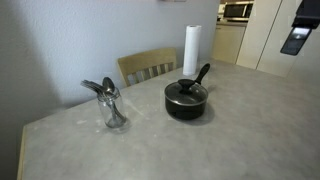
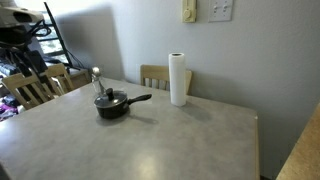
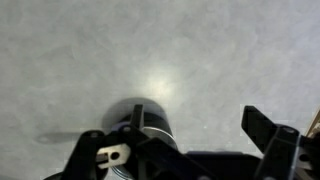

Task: Take the lid off of the pot and put it on the table

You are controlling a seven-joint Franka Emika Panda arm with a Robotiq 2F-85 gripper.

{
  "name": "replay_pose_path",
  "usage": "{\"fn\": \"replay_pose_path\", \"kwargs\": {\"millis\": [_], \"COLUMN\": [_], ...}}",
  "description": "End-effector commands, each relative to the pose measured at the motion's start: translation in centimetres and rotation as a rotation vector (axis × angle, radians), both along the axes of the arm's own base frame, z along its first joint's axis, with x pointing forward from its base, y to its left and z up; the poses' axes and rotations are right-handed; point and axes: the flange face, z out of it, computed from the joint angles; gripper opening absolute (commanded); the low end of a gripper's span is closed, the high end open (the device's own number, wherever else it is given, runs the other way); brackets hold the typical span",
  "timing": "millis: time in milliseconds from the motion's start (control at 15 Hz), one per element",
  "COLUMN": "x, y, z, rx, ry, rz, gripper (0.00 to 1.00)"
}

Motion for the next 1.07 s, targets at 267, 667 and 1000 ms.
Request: {"fn": "replay_pose_path", "kwargs": {"millis": [267,667,1000], "x": [5.1,12.3,13.5], "y": [-2.0,-0.7,0.7], "z": [-1.3,-2.0,-3.8], "rx": [-0.010,-0.080,-0.075], "ry": [0.056,0.007,0.033], "rz": [0.046,0.154,0.163], "gripper": [1.00,1.00,1.00]}}
